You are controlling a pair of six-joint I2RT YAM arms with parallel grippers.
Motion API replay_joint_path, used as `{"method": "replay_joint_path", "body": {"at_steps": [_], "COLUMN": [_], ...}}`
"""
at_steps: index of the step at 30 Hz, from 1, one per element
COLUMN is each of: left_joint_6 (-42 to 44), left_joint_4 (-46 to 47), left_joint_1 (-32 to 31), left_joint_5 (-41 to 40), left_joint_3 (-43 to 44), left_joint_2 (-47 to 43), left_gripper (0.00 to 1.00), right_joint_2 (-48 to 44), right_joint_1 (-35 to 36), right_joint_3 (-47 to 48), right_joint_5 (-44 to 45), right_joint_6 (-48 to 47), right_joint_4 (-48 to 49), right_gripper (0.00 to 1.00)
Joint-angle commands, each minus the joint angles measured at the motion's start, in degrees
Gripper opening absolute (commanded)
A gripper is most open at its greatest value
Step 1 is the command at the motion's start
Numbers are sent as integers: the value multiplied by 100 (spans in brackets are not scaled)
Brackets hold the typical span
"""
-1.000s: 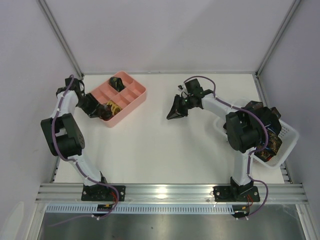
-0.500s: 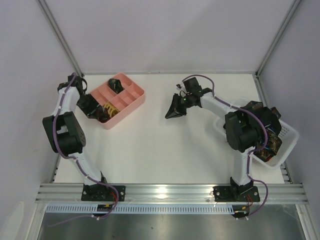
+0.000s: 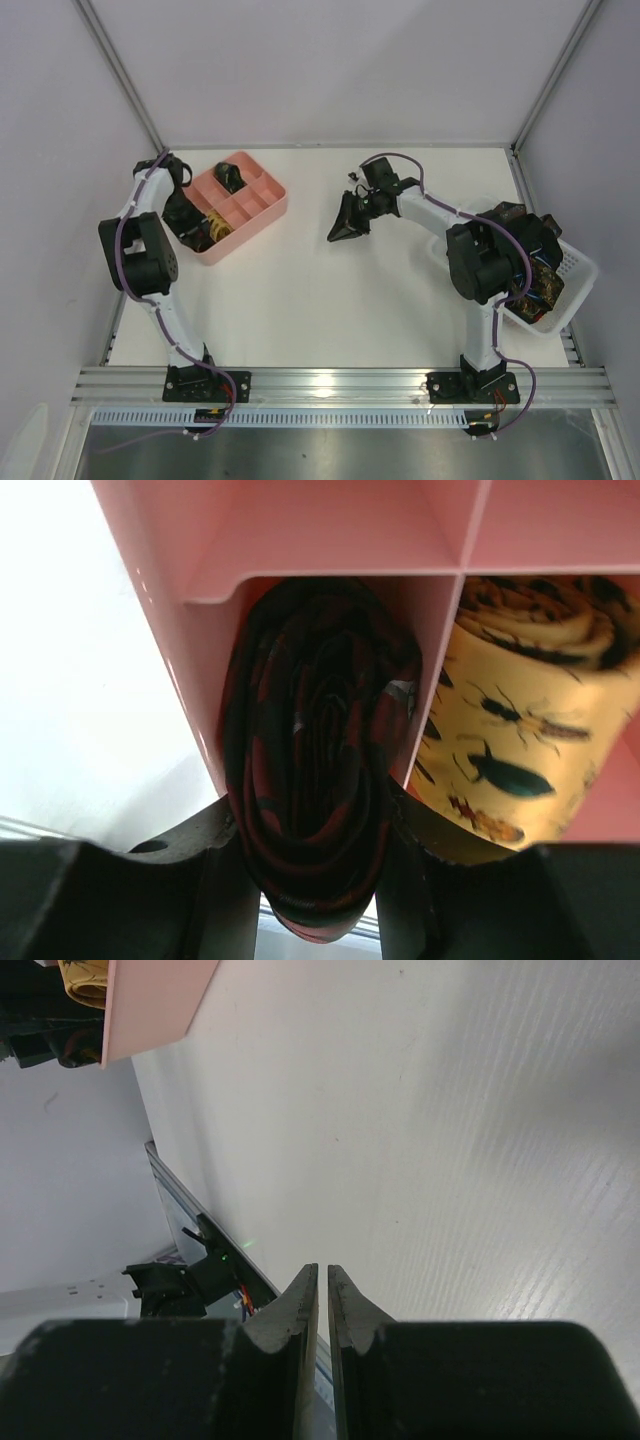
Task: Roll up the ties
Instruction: Place the rolled tie into the container
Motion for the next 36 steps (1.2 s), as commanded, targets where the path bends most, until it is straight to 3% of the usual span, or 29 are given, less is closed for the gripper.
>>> {"method": "replay_joint_path", "body": {"at_steps": [1, 12, 14, 17, 19, 22, 29, 36], "left_joint_6": [-177, -230, -230, -204, -160, -143, -108, -63], "left_joint_4": [-457, -423, -352, -334, -317, -281, -185, -88], "left_joint_1": [44, 53, 53, 53, 53, 62, 62, 71], "left_joint_5": [-509, -544, -579, -693, -711, -694, -676, -570], "left_joint_3": [218, 570, 561, 596, 587, 596, 561, 491], "left_joint_2": [109, 541, 435, 373, 330, 303, 171, 66], "left_gripper": [1, 1, 12, 18, 30, 35, 59, 70], "right_joint_2": [-34, -78, -96, -78, -69, -61, -43, -34], "right_joint_1": [-39, -136, -154, -171, -180, -171, -171, -162], "right_joint_3": [30, -110, -145, -154, -163, -154, -181, -189], "right_joint_5": [-132, -176, -185, -211, -229, -238, -246, -255], "right_joint_6": [-3, -20, -12, -3, 6, 23, 32, 41], "right_joint_4": [15, 58, 67, 85, 94, 120, 129, 155], "right_gripper": [14, 13, 13, 13, 13, 14, 13, 14]}}
